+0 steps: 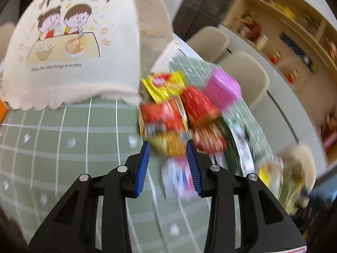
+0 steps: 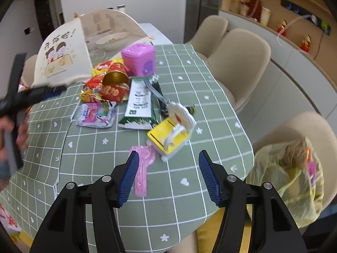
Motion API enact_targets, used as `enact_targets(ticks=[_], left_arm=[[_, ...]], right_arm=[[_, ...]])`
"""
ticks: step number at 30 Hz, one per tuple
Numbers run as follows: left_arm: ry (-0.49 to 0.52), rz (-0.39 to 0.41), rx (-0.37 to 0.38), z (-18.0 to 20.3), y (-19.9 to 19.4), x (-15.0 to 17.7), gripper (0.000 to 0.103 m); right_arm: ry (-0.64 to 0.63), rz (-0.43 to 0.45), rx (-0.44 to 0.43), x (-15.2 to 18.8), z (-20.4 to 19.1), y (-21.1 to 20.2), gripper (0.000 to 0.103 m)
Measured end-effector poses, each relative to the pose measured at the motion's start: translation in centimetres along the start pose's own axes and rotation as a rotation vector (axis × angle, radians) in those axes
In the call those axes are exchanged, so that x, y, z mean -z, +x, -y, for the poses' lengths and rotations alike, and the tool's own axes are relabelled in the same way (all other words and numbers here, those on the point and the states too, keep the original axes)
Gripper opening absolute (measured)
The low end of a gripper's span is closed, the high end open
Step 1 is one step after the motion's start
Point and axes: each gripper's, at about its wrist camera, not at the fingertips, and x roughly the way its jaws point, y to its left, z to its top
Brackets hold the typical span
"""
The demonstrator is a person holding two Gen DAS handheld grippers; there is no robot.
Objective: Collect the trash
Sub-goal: 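Move both tools back over the snacks on the table, then grasp the yellow Nabati wafer with the left tool while the right tool grasps the red can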
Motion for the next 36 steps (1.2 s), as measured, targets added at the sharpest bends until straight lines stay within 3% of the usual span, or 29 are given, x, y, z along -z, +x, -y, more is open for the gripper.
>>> enact_targets(ticks=[6, 13, 14, 15, 18, 23, 29, 36], left_arm=[[-0.174, -0.078, -0.043, -2.3, 7.5, -5.8, 0.034], [-0.193, -0.152, -0.105, -1.3, 13.6, -8.7, 0.033], [-0.186, -0.157, -0.122, -1.1, 13.9, -8.8, 0.031], [-0.167, -0.158, -0.141, -0.7, 14.0, -8.8, 0.022], [-0.128, -0.176, -0.117, -0.3, 12.4, -8.2, 0.011], [-0.081, -0.190, -0.102, -1.2, 6.7, -5.1, 0.009], [-0.155, -0.227, -0.096, -3.7, 0.8, 0.6, 0.009], [-0.207, -0.207, -0.109, -6.6, -1.6, 3.7, 0.012]], right_arm=[[0.024, -0.045, 0.019, 0.6, 0.6, 1.7, 0.056], [0.056, -0.060, 0.005, -0.3, 1.0, 4.0, 0.056], [0.049, -0.056, 0.006, -0.6, 0.9, 4.2, 0.056], [0.038, -0.048, 0.007, -1.0, 0.7, 4.4, 0.056], [-0.002, -0.024, -0.017, -2.8, -0.1, 5.0, 0.056], [-0.059, -0.007, -0.139, -7.0, -2.7, 6.2, 0.056], [-0.161, -0.030, -0.267, -11.6, -8.9, 9.4, 0.056], [-0.290, -0.107, -0.329, -10.4, -14.5, 12.3, 0.056]])
